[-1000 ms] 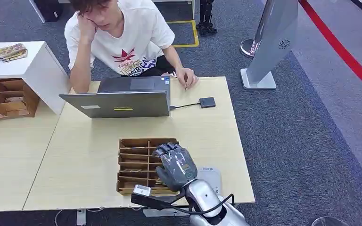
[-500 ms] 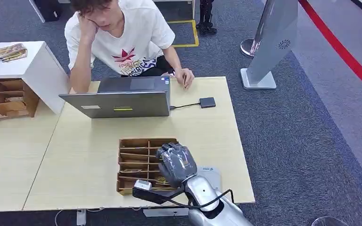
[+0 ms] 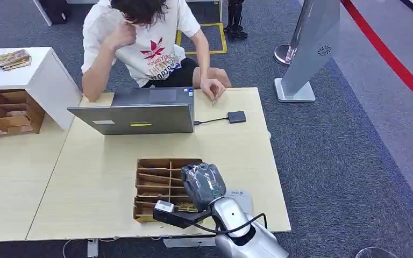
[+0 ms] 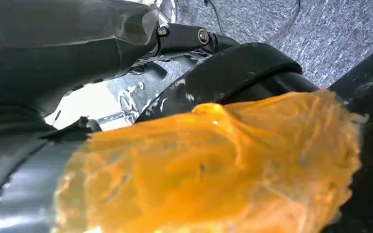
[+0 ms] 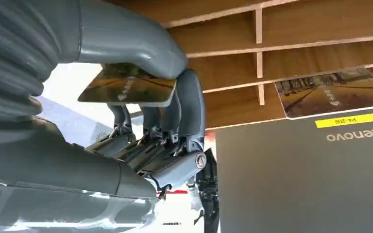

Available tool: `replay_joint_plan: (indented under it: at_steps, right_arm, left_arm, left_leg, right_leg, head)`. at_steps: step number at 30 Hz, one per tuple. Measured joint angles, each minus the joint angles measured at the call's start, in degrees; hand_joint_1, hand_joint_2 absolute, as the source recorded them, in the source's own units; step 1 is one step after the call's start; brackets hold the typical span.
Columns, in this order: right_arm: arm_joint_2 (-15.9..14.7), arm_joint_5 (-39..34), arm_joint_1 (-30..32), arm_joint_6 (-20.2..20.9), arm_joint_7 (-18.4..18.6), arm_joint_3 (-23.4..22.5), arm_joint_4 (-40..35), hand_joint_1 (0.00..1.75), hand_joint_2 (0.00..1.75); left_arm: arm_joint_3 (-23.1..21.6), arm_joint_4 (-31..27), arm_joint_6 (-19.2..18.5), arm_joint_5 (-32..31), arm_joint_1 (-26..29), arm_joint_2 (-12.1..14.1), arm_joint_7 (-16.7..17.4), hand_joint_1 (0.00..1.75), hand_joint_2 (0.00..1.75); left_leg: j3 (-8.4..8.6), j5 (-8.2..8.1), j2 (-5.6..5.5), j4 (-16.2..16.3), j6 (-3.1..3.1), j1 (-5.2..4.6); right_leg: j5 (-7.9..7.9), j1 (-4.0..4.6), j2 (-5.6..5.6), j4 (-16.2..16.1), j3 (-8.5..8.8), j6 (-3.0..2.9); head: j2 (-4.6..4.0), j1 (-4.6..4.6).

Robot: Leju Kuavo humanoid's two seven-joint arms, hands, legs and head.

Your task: Pass the card to the sensor for recognition and then transmit it.

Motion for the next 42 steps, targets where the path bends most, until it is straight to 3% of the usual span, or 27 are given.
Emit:
replay_joint_plan:
  at_steps: [16,18,19,42]
  right_arm:
    - [0.20,-0.07,-0.42,0.11,0.00,-0.39,0.35,1.75,1.75]
    - [0.20,-0.26,-0.44,0.20,-0.09,-0.44,0.37,1.68,1.75]
    - [0.22,-0.42,-0.45,0.20,-0.13,-0.46,0.37,1.75,1.75]
    - [0.35,-2.97,-0.58,-0.26,-0.98,-3.45,-4.24,1.73,1.75]
  left_arm:
    - [-1.83,-0.17,-0.50,-0.66,-0.35,-0.07,0.15,0.00,0.00]
    - [-2.10,-0.17,-0.66,-0.72,-0.40,-0.07,0.17,0.00,0.00]
    - [-2.30,-0.17,-0.72,-0.79,-0.44,-0.07,0.17,0.00,0.00]
    - [-4.28,-0.26,-1.16,-0.70,-0.61,-0.07,0.20,0.00,0.00]
  left_leg:
    - [0.01,0.00,0.01,0.00,0.00,0.00]
    - [0.00,0.00,0.01,0.00,0.00,0.00]
    - [0.00,0.00,0.01,0.00,0.00,0.00]
    - [0.00,0.00,0.01,0.00,0.00,0.00]
  right_leg:
    - [0.00,0.00,0.00,0.00,0.00,0.00]
    - [0.00,0.00,0.00,0.00,0.00,0.00]
    - [0.00,0.00,0.00,0.00,0.00,0.00]
    - [0.00,0.00,0.00,0.00,0.00,0.00]
  head:
    - [0.00,0.00]
    - [0.00,0.00]
    - [0.00,0.00]
    - [0.00,-0.02]
